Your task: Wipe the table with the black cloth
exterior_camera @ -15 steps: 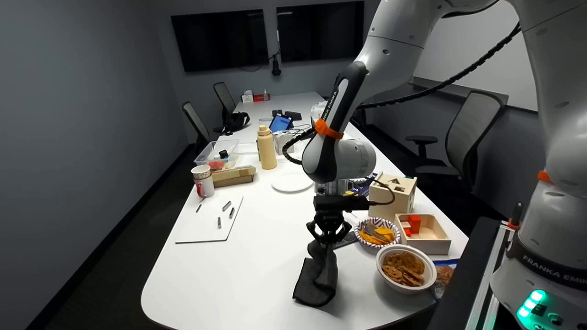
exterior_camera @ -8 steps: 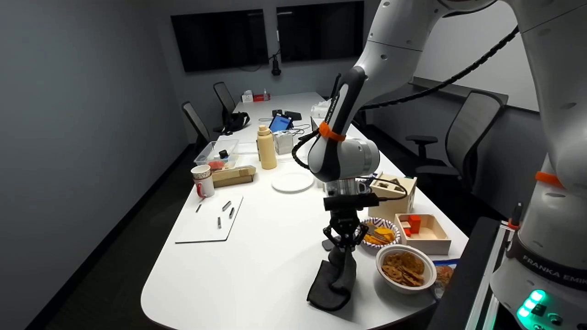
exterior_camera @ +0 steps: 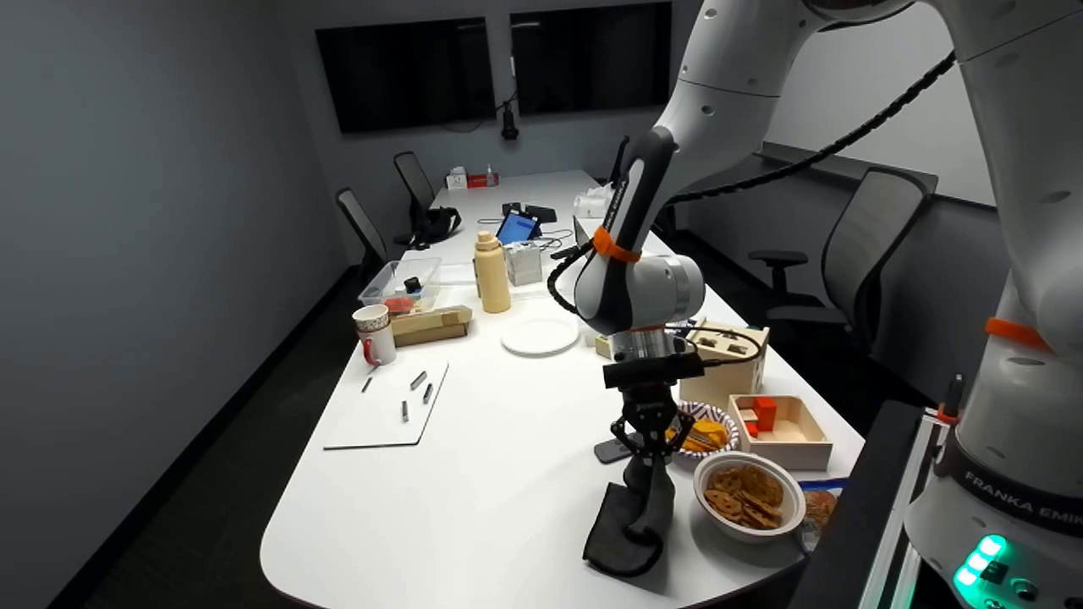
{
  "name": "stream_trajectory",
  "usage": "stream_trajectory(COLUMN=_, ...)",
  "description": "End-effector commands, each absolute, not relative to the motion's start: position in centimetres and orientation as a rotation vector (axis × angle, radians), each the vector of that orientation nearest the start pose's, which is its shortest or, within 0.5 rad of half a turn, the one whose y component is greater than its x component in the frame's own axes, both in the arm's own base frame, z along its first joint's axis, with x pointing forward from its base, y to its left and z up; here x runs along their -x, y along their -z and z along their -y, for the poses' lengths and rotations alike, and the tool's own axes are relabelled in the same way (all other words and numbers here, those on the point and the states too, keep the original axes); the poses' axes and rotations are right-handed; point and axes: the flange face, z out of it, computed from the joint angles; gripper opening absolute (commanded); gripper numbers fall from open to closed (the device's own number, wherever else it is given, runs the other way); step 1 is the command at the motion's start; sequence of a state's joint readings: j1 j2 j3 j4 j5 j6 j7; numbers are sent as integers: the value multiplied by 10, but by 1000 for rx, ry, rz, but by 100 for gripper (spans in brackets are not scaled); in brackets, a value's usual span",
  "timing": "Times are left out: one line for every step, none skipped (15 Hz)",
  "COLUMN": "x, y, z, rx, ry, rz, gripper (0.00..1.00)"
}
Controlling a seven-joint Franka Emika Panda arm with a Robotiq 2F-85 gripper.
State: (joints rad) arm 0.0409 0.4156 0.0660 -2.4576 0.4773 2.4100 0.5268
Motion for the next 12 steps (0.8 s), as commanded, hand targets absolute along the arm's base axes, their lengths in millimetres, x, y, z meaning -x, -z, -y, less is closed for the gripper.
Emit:
stream_trajectory(x=-420, y=-109, z=-57, rx=2729, ry=-752, rz=-1151, gripper=34)
stream_trajectory(x=-422, y=-111, z=-59, rx=2740, ry=-741, rz=-1103, gripper=43)
stream_trajectory(x=-423, y=-113, z=-62, rx=2755, ry=-725, rz=-1063, gripper=50)
stream_trajectory(x=-425, y=-117, z=-65, rx=2768, ry=-707, rz=-1018, gripper=57)
stream_trajectory(x=-425, y=-120, z=-67, rx=2782, ry=-697, rz=-987, gripper=66)
stream_trajectory(x=-426, y=-125, z=-70, rx=2789, ry=-687, rz=-967, gripper=74)
stream_trajectory(x=-426, y=-129, z=-72, rx=2792, ry=-680, rz=-958, gripper=81)
stream_trajectory(x=-426, y=-133, z=-73, rx=2798, ry=-675, rz=-951, gripper=88)
stream_trajectory(x=-425, y=-138, z=-75, rx=2808, ry=-666, rz=-947, gripper=96)
stream_trajectory(x=-425, y=-142, z=-76, rx=2816, ry=-657, rz=-944, gripper=100)
stream_trajectory(x=-427, y=-147, z=-77, rx=2829, ry=-643, rz=-929, gripper=100)
stream_trajectory(x=-428, y=-151, z=-79, rx=2839, ry=-634, rz=-919, gripper=100)
